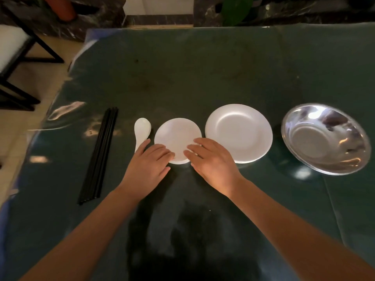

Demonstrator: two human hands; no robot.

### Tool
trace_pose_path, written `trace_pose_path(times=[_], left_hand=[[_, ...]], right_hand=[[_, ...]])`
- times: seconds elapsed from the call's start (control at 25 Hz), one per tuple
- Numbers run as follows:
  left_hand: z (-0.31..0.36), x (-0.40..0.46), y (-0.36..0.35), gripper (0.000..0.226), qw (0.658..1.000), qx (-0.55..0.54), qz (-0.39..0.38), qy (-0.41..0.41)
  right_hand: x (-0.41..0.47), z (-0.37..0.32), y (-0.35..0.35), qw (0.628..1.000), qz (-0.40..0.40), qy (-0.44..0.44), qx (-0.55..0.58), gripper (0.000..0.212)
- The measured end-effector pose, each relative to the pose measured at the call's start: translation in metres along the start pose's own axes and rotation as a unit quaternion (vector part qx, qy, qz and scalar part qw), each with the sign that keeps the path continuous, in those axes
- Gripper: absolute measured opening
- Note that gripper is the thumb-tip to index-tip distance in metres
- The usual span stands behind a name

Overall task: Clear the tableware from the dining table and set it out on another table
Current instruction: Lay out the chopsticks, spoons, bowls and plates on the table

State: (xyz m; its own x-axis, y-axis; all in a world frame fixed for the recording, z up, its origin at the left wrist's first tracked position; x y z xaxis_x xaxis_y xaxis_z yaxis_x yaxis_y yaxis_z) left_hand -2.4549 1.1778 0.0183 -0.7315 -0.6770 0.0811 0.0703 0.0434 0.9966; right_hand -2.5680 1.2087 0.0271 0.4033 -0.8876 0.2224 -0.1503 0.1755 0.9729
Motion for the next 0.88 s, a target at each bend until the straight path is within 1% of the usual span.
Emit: trace_pose_path(times=[0.12, 0.24, 0.44, 0.56, 0.64, 0.72, 0.8, 0.88], left_hand=[[-0.005, 0.006, 0.001, 0.012, 0.998, -0.017, 0.03, -0.045], [-0.011, 0.009, 0.002, 0.008, 0.996, -0.039, 0.047, -0.063], [-0.031, 0.027, 0.002, 0.014, 0.998, -0.042, 0.028, -0.047], [-0.036, 0.034, 0.0, 0.015, 0.998, -0.045, 0.014, -0.051], [-0.035, 0.034, -0.002, 0.02, 0.997, -0.05, 0.013, -0.048], [-0.039, 0.025, -0.005, 0.036, 0.998, -0.067, 0.011, -0.017], [-0.051, 0.0, -0.006, 0.048, 0.995, -0.093, 0.018, 0.032], [-0.059, -0.033, -0.009, 0.045, 0.993, -0.104, 0.032, 0.051]], right_hand=[[0.008, -0.003, -0.004, 1.0, 0.005, 0.017, 0.005, 0.026], [0.013, -0.002, -0.008, 1.0, 0.003, 0.017, -0.001, 0.025], [0.036, 0.008, -0.01, 1.0, 0.009, -0.014, 0.005, 0.026], [0.041, 0.012, -0.01, 1.0, 0.011, -0.017, 0.001, 0.027], [0.042, 0.013, -0.011, 1.0, 0.007, -0.02, -0.005, 0.027], [0.04, 0.014, -0.012, 0.999, 0.001, -0.032, -0.007, 0.028], [0.034, 0.013, -0.011, 0.998, 0.005, -0.063, 0.03, 0.034], [0.037, 0.015, 0.006, 0.992, 0.062, -0.092, 0.066, 0.034]])
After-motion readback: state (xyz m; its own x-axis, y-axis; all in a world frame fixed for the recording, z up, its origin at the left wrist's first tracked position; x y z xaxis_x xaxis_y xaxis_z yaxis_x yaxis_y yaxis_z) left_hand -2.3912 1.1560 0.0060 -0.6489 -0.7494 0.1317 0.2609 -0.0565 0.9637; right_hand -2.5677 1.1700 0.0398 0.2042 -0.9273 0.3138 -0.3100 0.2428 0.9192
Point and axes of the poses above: each hand's wrist, its own x-axis towards the middle knuckle, its own y-axis out of the back of the hand, z = x × y, the point moved 8 cm from there along x, towards the middle knuckle, and after that the axes turned 9 degrees about -z, right-handed, at the moved point
